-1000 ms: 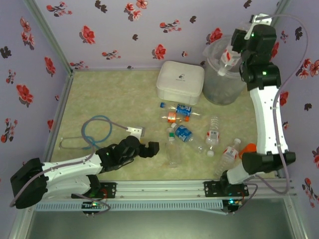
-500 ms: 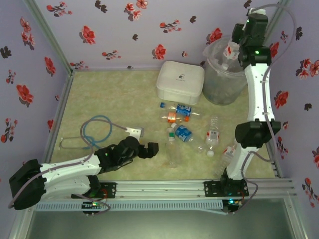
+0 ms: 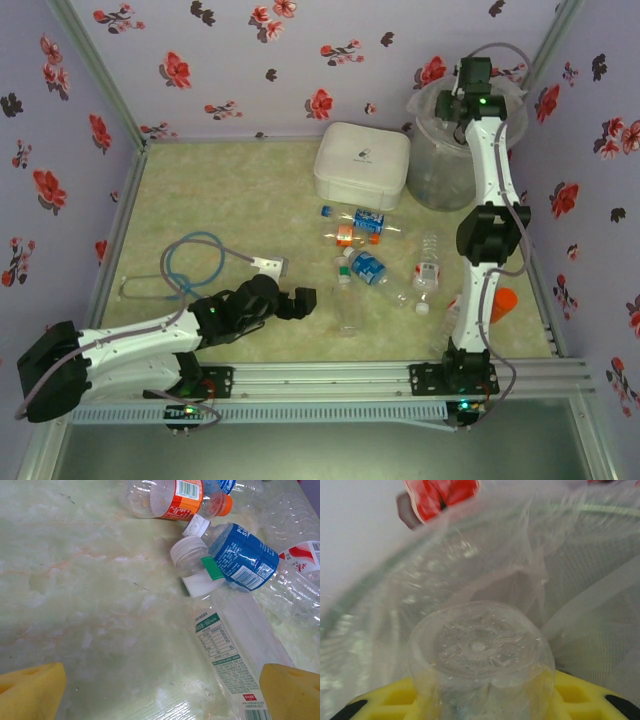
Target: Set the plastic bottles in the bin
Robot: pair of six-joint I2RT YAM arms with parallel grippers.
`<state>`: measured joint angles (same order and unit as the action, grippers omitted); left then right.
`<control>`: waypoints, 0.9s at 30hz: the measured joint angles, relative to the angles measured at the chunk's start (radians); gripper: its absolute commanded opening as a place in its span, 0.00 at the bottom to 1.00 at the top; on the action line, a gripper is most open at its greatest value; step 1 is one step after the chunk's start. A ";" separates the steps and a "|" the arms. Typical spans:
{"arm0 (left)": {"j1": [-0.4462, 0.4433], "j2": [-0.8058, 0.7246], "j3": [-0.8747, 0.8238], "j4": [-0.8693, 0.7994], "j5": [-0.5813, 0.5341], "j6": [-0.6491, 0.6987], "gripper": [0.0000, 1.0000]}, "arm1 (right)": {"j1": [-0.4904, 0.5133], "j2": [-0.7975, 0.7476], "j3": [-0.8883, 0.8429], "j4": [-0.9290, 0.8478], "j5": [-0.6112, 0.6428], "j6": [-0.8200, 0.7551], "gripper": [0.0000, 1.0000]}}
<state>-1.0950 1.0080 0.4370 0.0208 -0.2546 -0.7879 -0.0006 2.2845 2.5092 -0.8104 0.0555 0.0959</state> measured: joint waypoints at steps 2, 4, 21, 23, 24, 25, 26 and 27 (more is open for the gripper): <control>-0.004 -0.006 0.000 -0.002 0.000 -0.001 1.00 | -0.005 0.011 0.002 -0.011 -0.008 0.000 0.62; -0.010 -0.011 0.001 -0.012 -0.001 -0.004 1.00 | -0.010 0.013 0.005 -0.024 -0.015 0.005 0.72; -0.080 0.127 0.189 -0.106 -0.026 0.010 1.00 | -0.076 -0.048 0.003 -0.100 -0.107 0.079 1.00; -0.100 0.183 0.236 -0.113 -0.027 0.022 1.00 | -0.103 -0.096 -0.017 -0.099 -0.133 0.101 1.00; -0.109 0.215 0.263 -0.119 -0.027 0.031 1.00 | -0.113 -0.126 -0.031 -0.098 -0.143 0.110 1.00; -0.116 0.242 0.288 -0.124 -0.027 0.036 1.00 | -0.124 -0.156 -0.046 -0.094 -0.148 0.117 1.00; -0.124 0.275 0.320 -0.134 -0.027 0.041 1.00 | -0.134 -0.191 -0.068 -0.088 -0.154 0.124 1.00; -0.132 0.311 0.357 -0.150 -0.027 0.045 1.00 | -0.141 -0.237 -0.106 -0.074 -0.162 0.133 1.00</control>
<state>-1.2266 1.3186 0.7944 -0.1295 -0.2821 -0.7425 -0.1413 2.0472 2.4027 -0.8848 -0.1066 0.2287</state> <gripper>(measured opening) 0.996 0.996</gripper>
